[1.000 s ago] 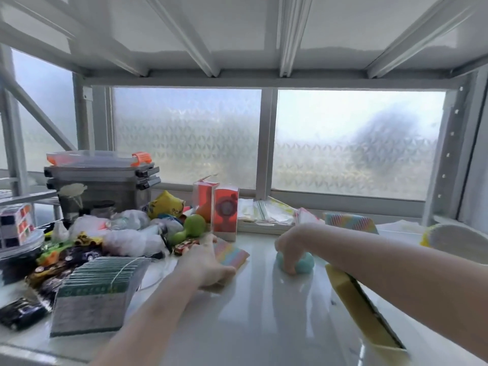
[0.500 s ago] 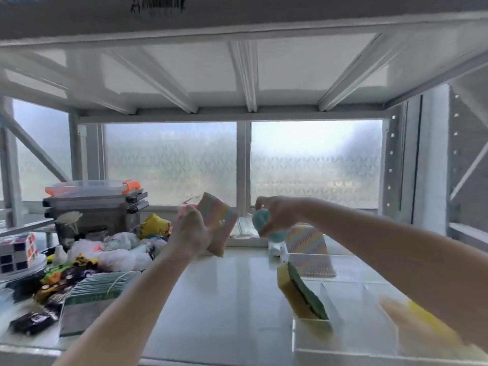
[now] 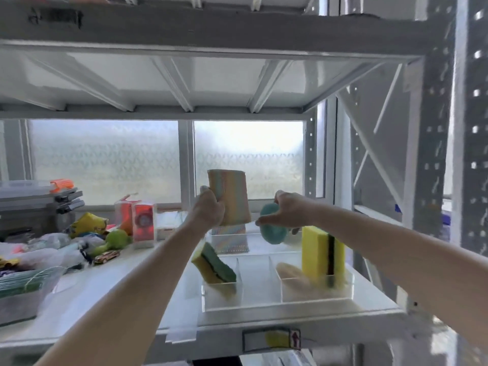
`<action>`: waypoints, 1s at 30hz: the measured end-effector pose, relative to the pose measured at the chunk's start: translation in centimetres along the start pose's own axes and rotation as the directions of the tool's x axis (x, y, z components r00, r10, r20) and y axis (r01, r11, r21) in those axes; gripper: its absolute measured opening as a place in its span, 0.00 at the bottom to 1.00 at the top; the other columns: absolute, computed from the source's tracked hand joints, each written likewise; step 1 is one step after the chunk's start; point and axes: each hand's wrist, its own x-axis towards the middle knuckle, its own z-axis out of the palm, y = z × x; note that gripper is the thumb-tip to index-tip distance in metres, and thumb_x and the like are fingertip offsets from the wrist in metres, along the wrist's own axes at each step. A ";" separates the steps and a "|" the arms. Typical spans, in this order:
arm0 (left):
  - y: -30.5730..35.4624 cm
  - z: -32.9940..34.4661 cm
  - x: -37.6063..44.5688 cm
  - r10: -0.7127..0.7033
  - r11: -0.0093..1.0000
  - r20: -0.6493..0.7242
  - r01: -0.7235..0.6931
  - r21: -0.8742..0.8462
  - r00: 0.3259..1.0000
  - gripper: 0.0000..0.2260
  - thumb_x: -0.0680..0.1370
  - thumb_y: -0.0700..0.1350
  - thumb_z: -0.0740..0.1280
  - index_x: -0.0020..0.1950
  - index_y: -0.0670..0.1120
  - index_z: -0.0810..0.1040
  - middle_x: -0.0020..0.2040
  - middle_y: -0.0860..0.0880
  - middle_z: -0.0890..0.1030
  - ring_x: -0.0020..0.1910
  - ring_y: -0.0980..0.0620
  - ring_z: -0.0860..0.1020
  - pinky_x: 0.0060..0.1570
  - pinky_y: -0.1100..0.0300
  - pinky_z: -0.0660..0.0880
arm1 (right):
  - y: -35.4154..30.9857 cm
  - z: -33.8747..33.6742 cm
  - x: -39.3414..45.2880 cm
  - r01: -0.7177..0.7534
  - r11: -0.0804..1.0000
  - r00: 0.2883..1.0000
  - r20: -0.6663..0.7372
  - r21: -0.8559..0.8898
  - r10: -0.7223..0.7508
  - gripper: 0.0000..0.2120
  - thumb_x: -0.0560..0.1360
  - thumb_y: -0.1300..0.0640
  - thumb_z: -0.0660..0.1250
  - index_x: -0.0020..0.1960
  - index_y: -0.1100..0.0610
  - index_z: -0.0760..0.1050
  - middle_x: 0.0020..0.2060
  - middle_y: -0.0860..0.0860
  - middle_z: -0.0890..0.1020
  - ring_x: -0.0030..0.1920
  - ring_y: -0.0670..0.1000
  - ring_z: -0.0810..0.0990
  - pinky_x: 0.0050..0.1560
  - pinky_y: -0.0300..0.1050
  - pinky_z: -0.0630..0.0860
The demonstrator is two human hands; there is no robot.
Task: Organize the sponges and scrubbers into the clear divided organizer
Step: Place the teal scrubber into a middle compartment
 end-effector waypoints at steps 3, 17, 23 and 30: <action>-0.1 1.5 -0.4 -0.015 1.000 0.035 0.015 -0.011 0.999 0.15 0.80 0.38 0.57 0.65 0.35 0.65 0.61 0.38 0.74 0.57 0.41 0.74 0.48 0.56 0.70 | 0.1 1.5 -0.5 0.013 1.000 1.000 0.011 -0.010 -0.012 0.32 0.69 0.39 0.70 0.63 0.59 0.67 0.51 0.55 0.77 0.39 0.49 0.79 0.34 0.40 0.80; -3.5 2.9 2.8 -0.085 0.991 0.152 0.100 -0.092 0.985 0.15 0.80 0.35 0.57 0.67 0.36 0.68 0.58 0.41 0.75 0.59 0.43 0.74 0.58 0.52 0.72 | 1.3 7.6 1.0 0.072 0.981 0.997 0.028 -0.178 -0.068 0.35 0.66 0.32 0.68 0.59 0.59 0.72 0.52 0.55 0.78 0.47 0.53 0.74 0.44 0.44 0.70; -3.7 4.0 3.1 -0.048 0.999 0.234 0.043 0.026 0.971 0.17 0.79 0.39 0.58 0.68 0.39 0.69 0.60 0.42 0.76 0.55 0.46 0.73 0.52 0.56 0.72 | 1.6 7.9 1.4 0.103 0.970 0.993 0.071 -0.221 -0.089 0.28 0.63 0.30 0.68 0.33 0.55 0.66 0.32 0.49 0.70 0.31 0.48 0.67 0.28 0.43 0.61; -4.8 3.8 3.0 -0.133 0.972 0.160 0.097 0.214 0.978 0.15 0.72 0.43 0.63 0.55 0.39 0.79 0.50 0.42 0.81 0.46 0.47 0.75 0.51 0.53 0.76 | 1.6 8.6 1.3 0.174 0.948 0.983 0.107 -0.267 -0.150 0.32 0.63 0.28 0.67 0.28 0.57 0.63 0.26 0.50 0.65 0.27 0.49 0.62 0.26 0.43 0.58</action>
